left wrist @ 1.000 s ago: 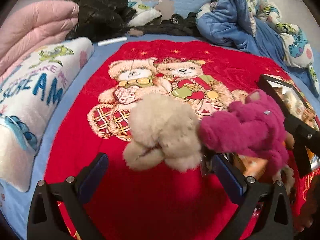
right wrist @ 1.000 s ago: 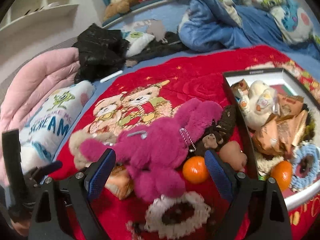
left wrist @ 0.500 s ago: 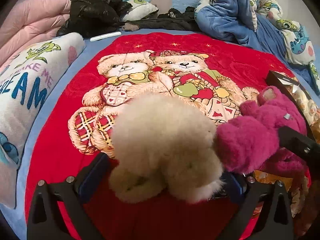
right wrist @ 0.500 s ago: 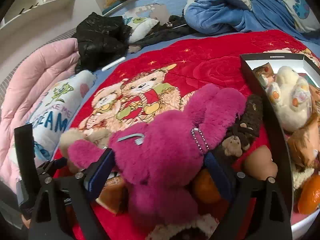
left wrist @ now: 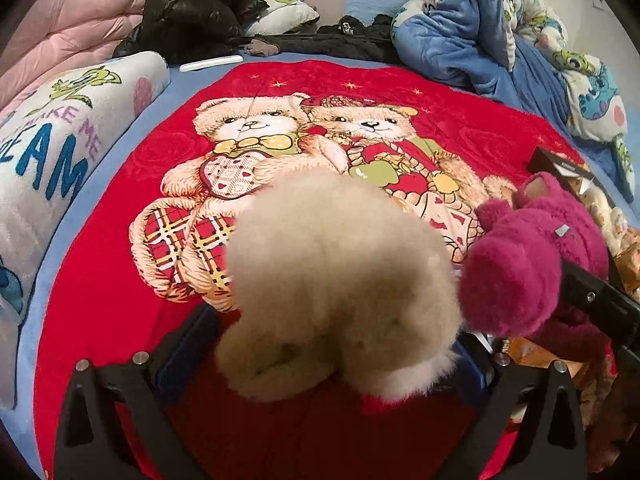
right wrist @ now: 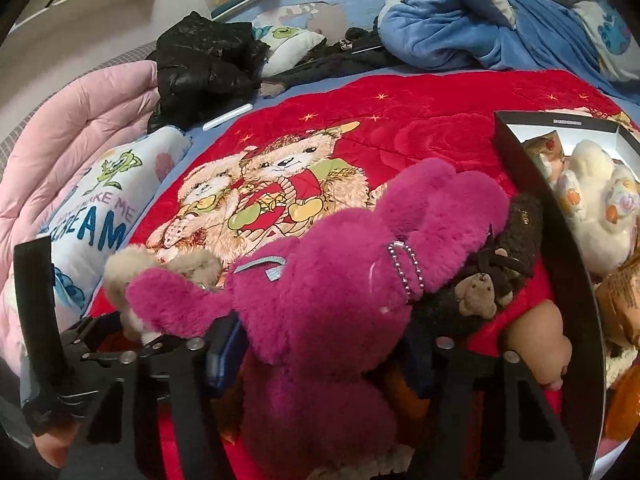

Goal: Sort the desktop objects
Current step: 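Close the left tool on the beige plush while the right tool grasps the pink plush, then lift the beige plush with the left tool while the right tool lifts the pink plush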

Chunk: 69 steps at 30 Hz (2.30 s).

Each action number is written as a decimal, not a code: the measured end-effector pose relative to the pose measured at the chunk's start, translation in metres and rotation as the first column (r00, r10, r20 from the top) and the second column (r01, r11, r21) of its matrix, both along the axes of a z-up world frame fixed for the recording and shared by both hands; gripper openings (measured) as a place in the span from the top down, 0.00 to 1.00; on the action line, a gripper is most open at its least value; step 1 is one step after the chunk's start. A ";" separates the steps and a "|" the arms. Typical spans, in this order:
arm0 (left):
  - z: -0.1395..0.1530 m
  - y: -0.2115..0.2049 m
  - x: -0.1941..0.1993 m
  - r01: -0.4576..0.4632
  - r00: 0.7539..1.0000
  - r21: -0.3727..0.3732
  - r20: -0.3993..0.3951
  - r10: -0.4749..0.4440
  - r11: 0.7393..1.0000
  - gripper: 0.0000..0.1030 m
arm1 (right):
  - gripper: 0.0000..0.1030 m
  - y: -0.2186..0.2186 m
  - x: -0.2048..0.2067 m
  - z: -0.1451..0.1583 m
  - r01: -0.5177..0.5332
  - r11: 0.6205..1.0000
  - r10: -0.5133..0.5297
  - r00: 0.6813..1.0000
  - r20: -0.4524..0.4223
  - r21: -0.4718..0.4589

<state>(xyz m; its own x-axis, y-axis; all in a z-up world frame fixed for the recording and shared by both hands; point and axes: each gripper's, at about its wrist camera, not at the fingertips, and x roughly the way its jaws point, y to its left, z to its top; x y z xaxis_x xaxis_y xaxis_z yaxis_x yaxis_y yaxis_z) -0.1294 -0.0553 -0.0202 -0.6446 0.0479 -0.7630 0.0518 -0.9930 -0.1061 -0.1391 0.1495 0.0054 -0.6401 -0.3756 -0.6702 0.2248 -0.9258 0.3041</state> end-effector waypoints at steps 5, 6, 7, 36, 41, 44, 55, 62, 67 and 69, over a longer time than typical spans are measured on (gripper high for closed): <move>0.007 -0.004 0.009 0.011 0.999 0.038 -0.037 -0.010 0.999 0.35 | 0.47 0.010 0.009 0.003 0.010 0.998 -0.011 1.000 -0.007 -0.068; 0.008 -0.003 0.011 0.017 0.999 0.040 -0.041 -0.015 0.999 0.41 | 0.47 0.010 0.011 0.005 0.009 0.997 -0.010 1.000 -0.012 -0.074; 0.010 -0.004 0.013 0.016 0.999 0.041 -0.046 -0.014 0.999 0.66 | 0.47 0.010 0.014 0.008 0.007 0.998 -0.009 1.000 -0.025 -0.069; 0.038 -0.009 0.042 0.052 0.985 0.061 -0.170 -0.041 0.997 1.00 | 0.47 0.027 0.045 0.046 0.033 0.996 -0.044 0.991 -0.128 -0.086; 0.034 -0.005 0.039 0.066 0.987 0.053 -0.148 -0.058 0.996 1.00 | 0.47 0.038 0.048 0.053 0.049 0.993 -0.063 0.988 -0.138 -0.108; 0.025 -0.015 0.034 0.043 0.993 0.099 -0.117 -0.031 0.994 0.94 | 0.47 0.041 0.047 0.052 0.046 0.992 -0.061 0.990 -0.127 -0.114; 0.022 -0.023 0.022 0.000 0.992 0.090 -0.122 0.011 0.996 0.53 | 0.47 0.041 0.047 0.049 0.030 0.991 -0.045 0.993 -0.109 -0.131; 0.022 -0.017 -0.001 -0.028 0.993 -0.008 -0.118 0.027 1.000 0.41 | 0.46 0.042 0.045 0.047 0.027 0.990 -0.042 0.994 -0.102 -0.140; 0.010 -0.025 -0.015 -0.044 0.997 0.036 -0.067 0.046 0.998 0.68 | 0.46 0.039 0.042 0.043 0.020 0.990 -0.033 0.995 -0.097 -0.140; 0.007 -0.028 -0.017 -0.057 0.996 0.053 -0.059 0.060 0.997 0.78 | 0.46 0.038 0.042 0.042 0.018 0.990 -0.031 0.995 -0.094 -0.137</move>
<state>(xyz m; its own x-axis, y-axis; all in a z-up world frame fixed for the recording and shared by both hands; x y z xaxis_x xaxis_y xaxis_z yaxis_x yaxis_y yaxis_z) -0.1460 -0.0836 -0.0129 -0.6925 0.0471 -0.7199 0.1012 -0.9817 -0.1615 -0.0974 0.1874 0.0470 -0.7092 -0.4425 -0.5489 0.2369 -0.8828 0.4056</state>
